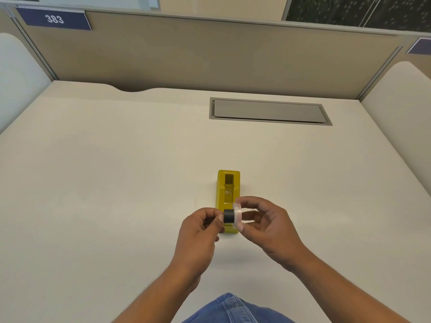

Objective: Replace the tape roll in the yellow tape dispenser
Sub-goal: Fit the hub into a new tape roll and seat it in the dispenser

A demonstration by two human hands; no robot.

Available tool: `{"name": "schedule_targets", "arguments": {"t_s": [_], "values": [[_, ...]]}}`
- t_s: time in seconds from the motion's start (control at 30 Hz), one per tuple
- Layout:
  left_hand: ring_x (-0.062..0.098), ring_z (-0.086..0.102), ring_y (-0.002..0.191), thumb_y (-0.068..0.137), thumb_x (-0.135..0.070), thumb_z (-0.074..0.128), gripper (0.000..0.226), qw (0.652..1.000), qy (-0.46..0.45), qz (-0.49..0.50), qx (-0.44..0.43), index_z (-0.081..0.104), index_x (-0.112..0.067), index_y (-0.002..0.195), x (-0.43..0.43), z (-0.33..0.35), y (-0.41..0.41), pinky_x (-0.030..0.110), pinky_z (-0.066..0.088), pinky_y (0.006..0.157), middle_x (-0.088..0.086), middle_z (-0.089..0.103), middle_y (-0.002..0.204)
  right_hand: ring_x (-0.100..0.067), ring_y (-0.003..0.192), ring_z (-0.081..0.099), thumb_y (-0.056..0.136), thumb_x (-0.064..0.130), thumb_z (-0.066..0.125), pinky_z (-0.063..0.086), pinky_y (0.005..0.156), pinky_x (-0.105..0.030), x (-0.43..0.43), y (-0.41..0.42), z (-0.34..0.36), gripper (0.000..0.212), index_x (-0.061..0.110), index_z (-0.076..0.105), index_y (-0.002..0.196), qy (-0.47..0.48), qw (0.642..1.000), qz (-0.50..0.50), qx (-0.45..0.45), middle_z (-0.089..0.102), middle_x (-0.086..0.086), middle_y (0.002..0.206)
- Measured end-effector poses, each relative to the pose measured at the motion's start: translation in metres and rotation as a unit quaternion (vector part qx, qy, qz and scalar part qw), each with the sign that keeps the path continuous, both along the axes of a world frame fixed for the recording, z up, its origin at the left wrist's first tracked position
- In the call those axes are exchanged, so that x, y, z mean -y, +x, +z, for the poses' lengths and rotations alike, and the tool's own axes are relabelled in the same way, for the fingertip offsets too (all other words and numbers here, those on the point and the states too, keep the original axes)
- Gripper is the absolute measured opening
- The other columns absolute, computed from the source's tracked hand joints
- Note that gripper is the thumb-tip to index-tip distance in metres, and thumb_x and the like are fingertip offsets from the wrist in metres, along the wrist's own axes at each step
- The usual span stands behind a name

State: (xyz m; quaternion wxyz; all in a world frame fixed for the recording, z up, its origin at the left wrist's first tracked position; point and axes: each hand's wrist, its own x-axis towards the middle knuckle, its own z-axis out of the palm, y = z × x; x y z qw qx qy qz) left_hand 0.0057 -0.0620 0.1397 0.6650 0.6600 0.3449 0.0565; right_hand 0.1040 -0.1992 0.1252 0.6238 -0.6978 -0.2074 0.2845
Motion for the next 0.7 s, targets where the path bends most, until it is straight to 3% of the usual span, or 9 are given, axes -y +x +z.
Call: {"name": "schedule_targets", "arguments": {"t_s": [0.23, 0.5, 0.7], "values": [[0.008, 0.065, 0.077, 0.096, -0.024, 0.057, 0.015, 1.000, -0.002, -0.007, 0.007, 0.071, -0.027, 0.090, 0.0008, -0.0022, 0.0026, 0.021, 0.051, 0.067, -0.008, 0.072, 0.083, -0.023, 0.097, 0.071, 0.071, 0.014, 0.079, 0.060, 0.080, -0.034, -0.0017, -0.0001, 0.0019, 0.046, 0.027, 0.068, 0.113, 0.003, 1.000, 0.015, 0.017, 0.072, 0.002, 0.108], [0.018, 0.065, 0.086, 0.094, -0.028, 0.058, 0.012, 1.000, 0.005, -0.018, 0.007, 0.070, -0.029, 0.091, 0.0025, -0.0034, 0.0053, 0.023, 0.053, 0.070, -0.006, 0.071, 0.088, -0.021, 0.098, 0.071, 0.073, 0.009, 0.079, 0.059, 0.080, -0.030, -0.0040, 0.0005, 0.0016, 0.046, 0.025, 0.067, 0.115, 0.003, 0.999, 0.022, 0.029, 0.071, 0.009, 0.109], [0.017, 0.064, 0.085, 0.094, -0.028, 0.058, 0.013, 1.000, 0.002, -0.012, 0.007, 0.070, -0.029, 0.091, 0.0017, -0.0051, 0.0050, 0.022, 0.051, 0.068, -0.007, 0.070, 0.088, -0.019, 0.097, 0.071, 0.071, 0.017, 0.080, 0.059, 0.081, -0.030, -0.0054, -0.0003, 0.0020, 0.046, 0.029, 0.068, 0.114, -0.006, 0.999, 0.020, 0.047, 0.071, 0.011, 0.108]]}}
